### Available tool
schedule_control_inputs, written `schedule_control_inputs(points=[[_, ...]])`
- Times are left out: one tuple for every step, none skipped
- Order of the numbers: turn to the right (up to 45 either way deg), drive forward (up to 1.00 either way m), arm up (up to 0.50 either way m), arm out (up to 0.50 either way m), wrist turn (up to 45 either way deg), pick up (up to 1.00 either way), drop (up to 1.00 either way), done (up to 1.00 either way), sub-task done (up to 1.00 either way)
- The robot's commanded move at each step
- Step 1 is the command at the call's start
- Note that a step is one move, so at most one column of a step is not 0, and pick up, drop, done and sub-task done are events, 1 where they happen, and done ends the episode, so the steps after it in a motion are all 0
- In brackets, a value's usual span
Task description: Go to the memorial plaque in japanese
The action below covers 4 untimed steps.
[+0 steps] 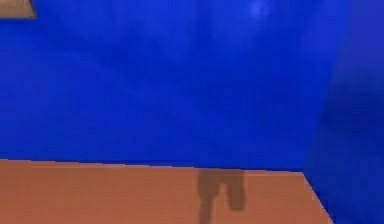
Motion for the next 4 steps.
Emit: schedule_control_inputs(points=[[45.0,0.00,0.00,0.00,0.0,0.00,0.00,0.00,0.00],[3.0,0.00,0.00,0.00,0.0,0.00,0.00,0.00,0.00],[0.0,0.20,0.00,0.00,0.0,0.00,0.00,0.00,0.00],[-45.0,0.00,0.00,0.00,0.0,0.00,0.00,0.00,0.00]])
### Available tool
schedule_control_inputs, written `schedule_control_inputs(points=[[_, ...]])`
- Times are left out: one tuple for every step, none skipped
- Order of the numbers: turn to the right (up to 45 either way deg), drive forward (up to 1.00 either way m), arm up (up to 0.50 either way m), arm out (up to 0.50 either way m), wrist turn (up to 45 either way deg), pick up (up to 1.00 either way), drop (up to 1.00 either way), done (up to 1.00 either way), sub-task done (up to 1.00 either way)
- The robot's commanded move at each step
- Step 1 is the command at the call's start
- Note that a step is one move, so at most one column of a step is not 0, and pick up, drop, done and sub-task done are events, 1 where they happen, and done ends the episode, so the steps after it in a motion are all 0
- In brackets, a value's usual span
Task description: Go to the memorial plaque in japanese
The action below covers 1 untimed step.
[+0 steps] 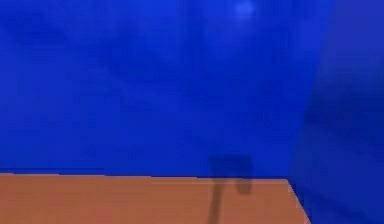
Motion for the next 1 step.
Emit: schedule_control_inputs(points=[[-45.0,0.00,0.00,0.00,0.0,0.00,0.00,0.00,0.00]])
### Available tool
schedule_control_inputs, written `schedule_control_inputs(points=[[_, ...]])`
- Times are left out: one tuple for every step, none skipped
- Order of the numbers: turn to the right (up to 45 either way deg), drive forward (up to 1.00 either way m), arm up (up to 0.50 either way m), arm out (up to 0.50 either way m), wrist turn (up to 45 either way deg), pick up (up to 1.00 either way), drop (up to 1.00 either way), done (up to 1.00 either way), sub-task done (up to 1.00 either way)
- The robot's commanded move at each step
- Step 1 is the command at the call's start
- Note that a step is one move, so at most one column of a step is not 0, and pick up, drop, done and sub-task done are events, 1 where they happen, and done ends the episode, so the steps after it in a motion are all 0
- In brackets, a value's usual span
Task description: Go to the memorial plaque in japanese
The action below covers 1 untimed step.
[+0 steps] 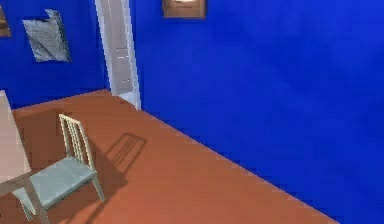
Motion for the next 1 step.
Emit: schedule_control_inputs(points=[[-6.0,0.00,0.00,0.00,0.0,0.00,0.00,0.00,0.00]])
